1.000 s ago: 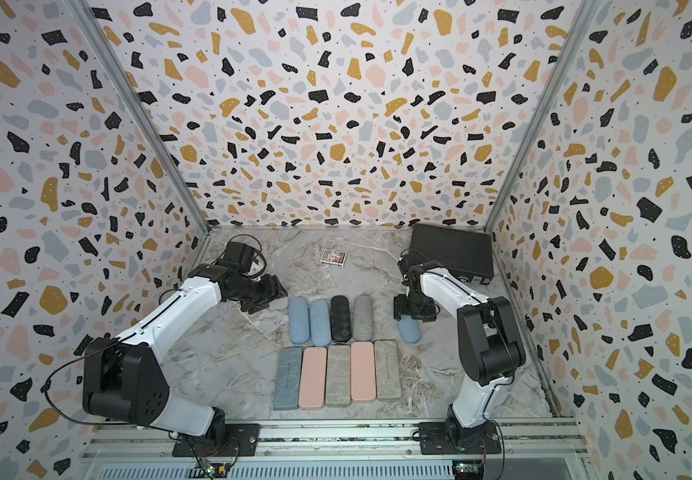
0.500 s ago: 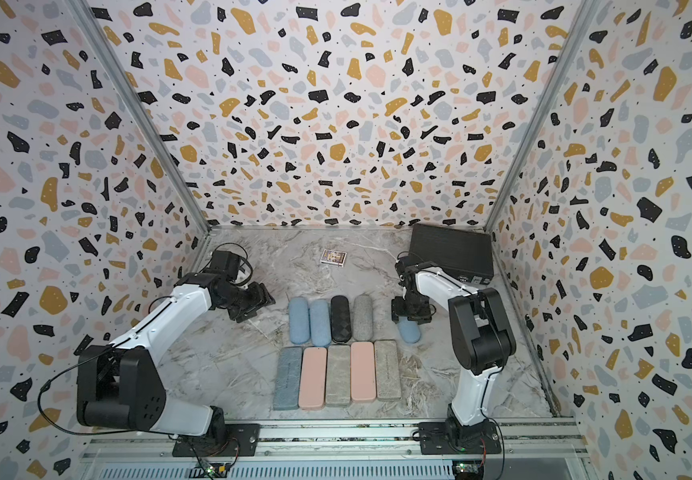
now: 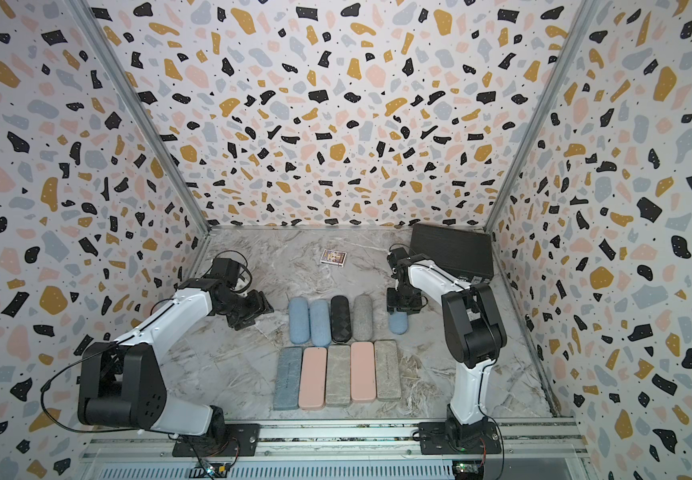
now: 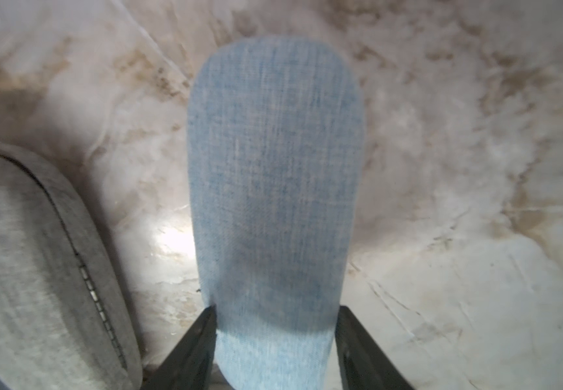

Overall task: Close the glasses case
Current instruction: Move the glasses case to the center of the board.

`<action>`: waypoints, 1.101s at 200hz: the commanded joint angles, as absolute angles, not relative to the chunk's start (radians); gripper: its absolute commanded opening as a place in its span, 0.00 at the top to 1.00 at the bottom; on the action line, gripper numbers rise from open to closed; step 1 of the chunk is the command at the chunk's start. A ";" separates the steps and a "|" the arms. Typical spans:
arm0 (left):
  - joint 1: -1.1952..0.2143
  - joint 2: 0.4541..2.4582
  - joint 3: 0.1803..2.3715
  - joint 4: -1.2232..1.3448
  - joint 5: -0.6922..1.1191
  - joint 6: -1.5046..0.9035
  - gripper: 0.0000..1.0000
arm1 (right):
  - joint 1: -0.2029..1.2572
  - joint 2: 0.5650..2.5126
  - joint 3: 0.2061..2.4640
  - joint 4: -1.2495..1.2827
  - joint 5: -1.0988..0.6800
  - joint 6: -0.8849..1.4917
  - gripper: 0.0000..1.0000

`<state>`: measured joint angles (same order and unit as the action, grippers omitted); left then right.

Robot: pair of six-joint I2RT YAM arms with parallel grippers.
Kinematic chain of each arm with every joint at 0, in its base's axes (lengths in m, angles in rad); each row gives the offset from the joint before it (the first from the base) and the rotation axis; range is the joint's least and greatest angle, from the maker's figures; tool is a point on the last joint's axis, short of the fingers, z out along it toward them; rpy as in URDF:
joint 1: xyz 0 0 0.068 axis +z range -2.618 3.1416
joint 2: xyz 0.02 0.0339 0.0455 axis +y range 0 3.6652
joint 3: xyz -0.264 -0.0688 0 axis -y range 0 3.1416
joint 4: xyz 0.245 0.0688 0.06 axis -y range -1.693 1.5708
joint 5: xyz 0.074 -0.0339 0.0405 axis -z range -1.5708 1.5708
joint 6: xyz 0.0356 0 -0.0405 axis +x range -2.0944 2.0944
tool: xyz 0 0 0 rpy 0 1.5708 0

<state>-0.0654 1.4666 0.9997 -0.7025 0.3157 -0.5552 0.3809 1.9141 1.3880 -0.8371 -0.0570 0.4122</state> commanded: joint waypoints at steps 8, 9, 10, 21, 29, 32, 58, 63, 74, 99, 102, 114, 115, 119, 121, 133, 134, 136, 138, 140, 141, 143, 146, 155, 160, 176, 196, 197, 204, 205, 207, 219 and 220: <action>-0.057 1.480 0.986 -0.701 0.305 -0.522 0.31 | 0.418 1.951 1.439 -0.869 -0.070 0.436 0.43; -0.057 1.480 0.986 -0.702 0.304 -0.522 0.31 | 0.419 1.952 1.441 -0.869 -0.070 0.436 0.43; -0.057 1.480 0.985 -0.702 0.304 -0.522 0.31 | 0.420 1.952 1.441 -0.869 -0.071 0.436 0.43; -0.057 1.486 0.985 -0.708 0.291 -0.516 0.31 | 0.432 1.963 1.451 -0.870 -0.074 0.441 0.43; -0.057 1.489 0.985 -0.712 0.283 -0.514 0.31 | 0.442 1.969 1.455 -0.874 -0.074 0.446 0.43; -0.057 1.492 0.985 -0.714 0.282 -0.513 0.31 | 0.446 1.970 1.456 -0.873 -0.074 0.449 0.43; -0.057 1.508 0.980 -0.707 0.285 -0.511 0.31 | 0.475 1.957 1.434 -0.863 -0.077 0.478 0.43; -0.057 1.512 0.979 -0.705 0.288 -0.511 0.32 | 0.481 1.951 1.427 -0.859 -0.078 0.485 0.43; -0.057 1.519 0.977 -0.698 0.296 -0.513 0.32 | 0.493 1.940 1.413 -0.851 -0.078 0.497 0.43; -0.057 1.540 0.979 -0.691 0.310 -0.508 0.32 | 0.520 1.929 1.395 -0.848 -0.075 0.517 0.44; -0.057 1.541 0.979 -0.690 0.310 -0.509 0.32 | 0.524 1.928 1.393 -0.848 -0.074 0.519 0.43; -0.057 1.549 0.980 -0.686 0.317 -0.505 0.32 | 0.536 1.922 1.387 -0.846 -0.072 0.529 0.43; -0.057 1.549 0.980 -0.686 0.317 -0.505 0.32 | 0.537 1.921 1.385 -0.846 -0.071 0.530 0.43; -0.057 1.552 0.980 -0.684 0.319 -0.505 0.32 | 0.541 1.919 1.383 -0.846 -0.069 0.534 0.43; -0.057 1.554 0.980 -0.683 0.319 -0.505 0.32 | 0.545 1.918 1.381 -0.846 -0.068 0.535 0.43; -0.057 1.563 0.979 -0.677 0.325 -0.503 0.32 | 0.554 1.910 1.374 -0.846 -0.065 0.545 0.43; -0.057 1.564 0.979 -0.676 0.326 -0.503 0.32 | 0.555 1.909 1.374 -0.847 -0.065 0.546 0.43; -0.057 1.564 0.979 -0.674 0.328 -0.503 0.32 | 0.557 1.907 1.372 -0.847 -0.063 0.547 0.43; -0.057 1.566 0.979 -0.673 0.329 -0.504 0.32 | 0.558 1.906 1.370 -0.846 -0.062 0.549 0.43; -0.057 1.567 0.980 -0.672 0.331 -0.505 0.32 | 0.560 1.904 1.368 -0.846 -0.062 0.551 0.43; -0.057 1.568 0.980 -0.671 0.331 -0.505 0.32 | 0.560 1.903 1.367 -0.846 -0.061 0.552 0.43; -0.057 1.570 0.980 -0.669 0.333 -0.505 0.32 | 0.562 1.900 1.364 -0.845 -0.059 0.553 0.43; -0.057 1.573 0.980 -0.667 0.336 -0.505 0.32 | 0.562 1.898 1.361 -0.845 -0.055 0.556 0.43; -0.057 1.582 0.984 -0.662 0.344 -0.504 0.32 | 0.565 1.887 1.352 -0.844 -0.041 0.564 0.43; -0.057 1.588 0.987 -0.661 0.348 -0.503 0.32 | 0.566 1.879 1.348 -0.845 -0.035 0.567 0.43; -0.058 1.607 1.002 -0.655 0.359 -0.502 0.32 | 0.565 1.856 1.341 -0.851 -0.007 0.574 0.41; -0.060 1.620 1.027 -0.658 0.376 -0.502 0.32 | 0.565 1.833 1.348 -0.865 0.024 0.581 0.35; -0.061 1.620 1.028 -0.658 0.377 -0.502 0.32 | 0.565 1.831 1.349 -0.865 0.026 0.581 0.35; -0.063 1.618 1.036 -0.661 0.377 -0.502 0.33 | 0.566 1.822 1.353 -0.869 0.039 0.584 0.33; -0.063 1.617 1.038 -0.661 0.377 -0.502 0.33 | 0.566 1.820 1.353 -0.869 0.040 0.584 0.33; -0.063 1.617 1.040 -0.661 0.377 -0.502 0.32 | 0.565 1.817 1.355 -0.870 0.043 0.586 0.32; -0.063 1.609 1.055 -0.669 0.376 -0.503 0.32 | 0.565 1.798 1.364 -0.873 0.061 0.590 0.30; -0.064 1.609 1.056 -0.669 0.375 -0.502 0.32 | 0.565 1.796 1.365 -0.873 0.062 0.590 0.30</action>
